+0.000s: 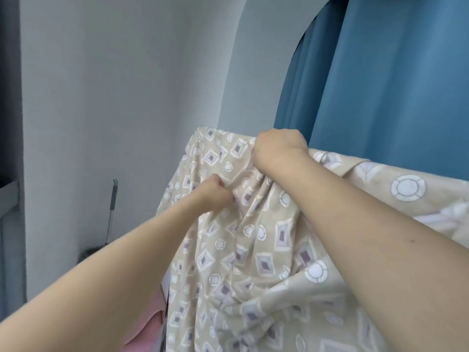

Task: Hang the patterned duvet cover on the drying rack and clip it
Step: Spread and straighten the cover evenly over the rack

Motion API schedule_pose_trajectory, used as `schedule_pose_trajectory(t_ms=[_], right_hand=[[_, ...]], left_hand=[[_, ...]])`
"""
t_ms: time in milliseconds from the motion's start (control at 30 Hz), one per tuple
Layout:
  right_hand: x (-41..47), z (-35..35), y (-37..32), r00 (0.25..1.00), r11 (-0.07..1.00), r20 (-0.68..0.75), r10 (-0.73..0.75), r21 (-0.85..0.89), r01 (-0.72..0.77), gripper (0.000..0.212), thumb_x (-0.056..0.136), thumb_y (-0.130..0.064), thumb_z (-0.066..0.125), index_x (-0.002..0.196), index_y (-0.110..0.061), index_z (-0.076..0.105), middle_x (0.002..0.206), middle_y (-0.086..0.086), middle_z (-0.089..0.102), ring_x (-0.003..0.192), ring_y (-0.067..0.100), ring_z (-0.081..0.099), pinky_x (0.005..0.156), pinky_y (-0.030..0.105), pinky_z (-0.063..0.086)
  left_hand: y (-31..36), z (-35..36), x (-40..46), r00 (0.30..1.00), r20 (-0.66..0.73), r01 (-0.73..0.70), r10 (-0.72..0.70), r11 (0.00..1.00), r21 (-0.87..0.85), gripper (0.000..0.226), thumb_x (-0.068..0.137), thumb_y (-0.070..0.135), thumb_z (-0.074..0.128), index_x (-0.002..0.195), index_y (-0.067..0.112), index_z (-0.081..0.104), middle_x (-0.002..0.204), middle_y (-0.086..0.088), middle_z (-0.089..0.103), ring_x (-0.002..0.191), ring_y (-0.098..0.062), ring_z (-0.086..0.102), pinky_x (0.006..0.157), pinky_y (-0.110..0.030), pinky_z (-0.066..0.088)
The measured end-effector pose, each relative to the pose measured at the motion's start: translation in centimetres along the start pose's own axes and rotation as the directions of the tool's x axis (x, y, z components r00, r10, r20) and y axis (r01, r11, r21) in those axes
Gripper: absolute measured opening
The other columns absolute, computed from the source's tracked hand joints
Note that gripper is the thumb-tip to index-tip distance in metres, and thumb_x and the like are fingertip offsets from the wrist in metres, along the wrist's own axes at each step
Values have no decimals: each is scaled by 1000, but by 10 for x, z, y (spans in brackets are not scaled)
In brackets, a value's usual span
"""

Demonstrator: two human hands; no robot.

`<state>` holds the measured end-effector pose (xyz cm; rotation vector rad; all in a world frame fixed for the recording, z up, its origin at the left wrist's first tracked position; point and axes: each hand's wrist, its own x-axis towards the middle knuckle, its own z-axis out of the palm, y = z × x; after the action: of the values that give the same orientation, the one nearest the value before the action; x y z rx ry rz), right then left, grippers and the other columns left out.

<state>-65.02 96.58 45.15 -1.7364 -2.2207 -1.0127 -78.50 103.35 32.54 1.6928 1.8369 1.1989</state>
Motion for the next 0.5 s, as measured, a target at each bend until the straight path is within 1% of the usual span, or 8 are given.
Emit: schedule_pose_trajectory(t_ms=[67,133,200,233,333,367,400,500], right_hand=[[12,4,-6,1000,1000,11,-4,-4,4,23,86,-7,47,102,-19,58,104,-1,60,89,23,54,69,32,36],[25,10,-14,1000,1000,12,-5,-3,5,14,86,-8,47,90,-20,51,90,-2,52,82,22,48,68,31,37],[40,17,-21,1000,1000,9,4,5,-4,10,87,-11,46,87,-20,49,81,-4,47,80,22,49,68,31,38],[47,19,-24,1000,1000,11,11,17,-11,8,87,-13,46,87,-20,50,79,-4,46,80,22,49,68,31,39],[67,22,-33,1000,999,19,12,53,-13,9,89,-14,46,91,-20,52,85,-3,49,82,24,50,71,32,42],[75,24,-37,1000,998,23,6,64,-7,13,89,-12,46,94,-21,55,89,-2,52,84,24,51,74,32,43],[82,25,-40,1000,997,24,1,75,-3,17,88,-11,47,98,-21,58,94,-2,55,86,24,53,76,32,44],[104,34,-54,1000,996,13,-6,86,5,19,90,-18,52,106,-20,61,106,-3,62,83,23,50,73,31,43]], left_hand=[[-1,-13,19,994,-95,51,-53,998,-25,57,89,36,55,139,14,36,130,-8,51,114,-29,52,84,-33,41],[-9,-18,34,988,-131,78,-81,997,-23,65,90,39,53,146,14,29,142,-9,44,124,-31,47,94,-37,41],[-19,-19,49,987,-132,88,-91,996,-28,66,93,40,51,147,12,27,145,-11,41,127,-32,44,101,-40,40],[-24,-20,55,986,-133,93,-96,995,-27,64,94,40,50,147,12,27,144,-12,42,127,-32,45,100,-39,40],[-36,-26,73,981,-167,100,-99,995,2,55,95,35,45,142,11,29,136,-12,47,112,-31,50,85,-34,39],[-40,-29,80,980,-174,104,-100,994,13,53,95,34,43,141,11,29,133,-13,49,107,-30,51,83,-34,39],[-44,-34,88,978,-177,115,-109,993,23,53,96,33,42,141,10,28,131,-13,50,107,-30,52,85,-35,41],[-55,-51,117,969,-213,139,-123,988,62,56,96,40,39,142,9,27,136,-15,47,120,-34,48,99,-42,41]])
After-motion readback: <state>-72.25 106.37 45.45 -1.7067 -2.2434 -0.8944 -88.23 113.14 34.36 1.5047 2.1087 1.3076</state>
